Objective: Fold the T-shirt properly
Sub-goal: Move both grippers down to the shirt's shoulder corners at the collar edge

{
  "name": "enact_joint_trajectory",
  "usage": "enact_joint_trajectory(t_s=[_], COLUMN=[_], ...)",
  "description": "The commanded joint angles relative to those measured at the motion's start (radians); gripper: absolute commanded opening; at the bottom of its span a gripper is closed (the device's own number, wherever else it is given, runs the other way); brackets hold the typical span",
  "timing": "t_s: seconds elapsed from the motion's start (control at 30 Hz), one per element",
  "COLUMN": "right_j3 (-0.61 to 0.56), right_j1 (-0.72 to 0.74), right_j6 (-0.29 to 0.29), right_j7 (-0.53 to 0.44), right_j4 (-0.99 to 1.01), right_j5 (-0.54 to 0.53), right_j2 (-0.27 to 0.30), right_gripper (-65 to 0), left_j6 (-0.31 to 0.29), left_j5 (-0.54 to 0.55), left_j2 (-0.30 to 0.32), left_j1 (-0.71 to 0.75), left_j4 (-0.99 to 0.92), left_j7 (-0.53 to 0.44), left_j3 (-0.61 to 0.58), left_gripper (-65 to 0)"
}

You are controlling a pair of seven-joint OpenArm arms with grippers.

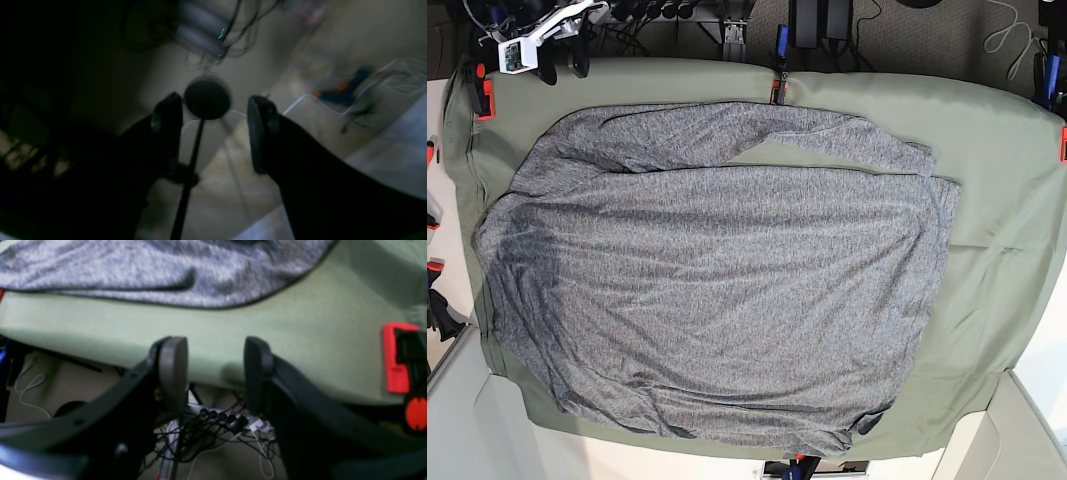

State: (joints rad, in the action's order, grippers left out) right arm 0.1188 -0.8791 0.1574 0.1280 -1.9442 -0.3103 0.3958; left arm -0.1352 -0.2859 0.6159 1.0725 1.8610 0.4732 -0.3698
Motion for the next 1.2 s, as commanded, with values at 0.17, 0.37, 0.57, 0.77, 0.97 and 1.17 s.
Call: enact_joint_trajectory(t_s=[0.17,0.37,0.57,0.77,0.97,1.17], right_j3=[0.031,0.063,0.070,0.070,0.071,0.071], right_j1=[0.003,0.007,0.047,0.087,0.155,0.229], right_j6=[-0.004,-0.004,-0.005,-0.061,-0.109,-0.109], right_j7=[-0.019,-0.018,-0.011,0.018,0.060,0.060], right_j4=[-0.016,-0.016,-0.013,-0.013,0.001,0.051], right_j5=[-0.004,-0.005,-0.004,-0.004,0.014,0.015], right_j2=[0.005,0.005,0.005,-0.003,-0.016,-0.016], right_gripper=[-37.1,-37.1,-37.0,-32.4,-20.3,-20.3], left_j6=[0.041,-0.009,-0.120,-0.140,-0.201,-0.221], left_j5=[-0.006,0.034,0.241,0.328,0.446,0.521], left_j2=[0.033,0.033,0.032,0.033,0.032,0.032], left_j1=[0.060,0.080,0.080,0.069,-0.033,-0.132], left_j4=[0.024,0.039,0.153,0.271,0.249,0.182], left_j7=[-0.027,-0.067,-0.128,-0.135,-0.141,-0.141], left_j3=[0.116,0.310,0.479,0.629,0.657,0.656], left_gripper=[-31.5,-31.5,-31.5,-31.4,-31.4,-30.5])
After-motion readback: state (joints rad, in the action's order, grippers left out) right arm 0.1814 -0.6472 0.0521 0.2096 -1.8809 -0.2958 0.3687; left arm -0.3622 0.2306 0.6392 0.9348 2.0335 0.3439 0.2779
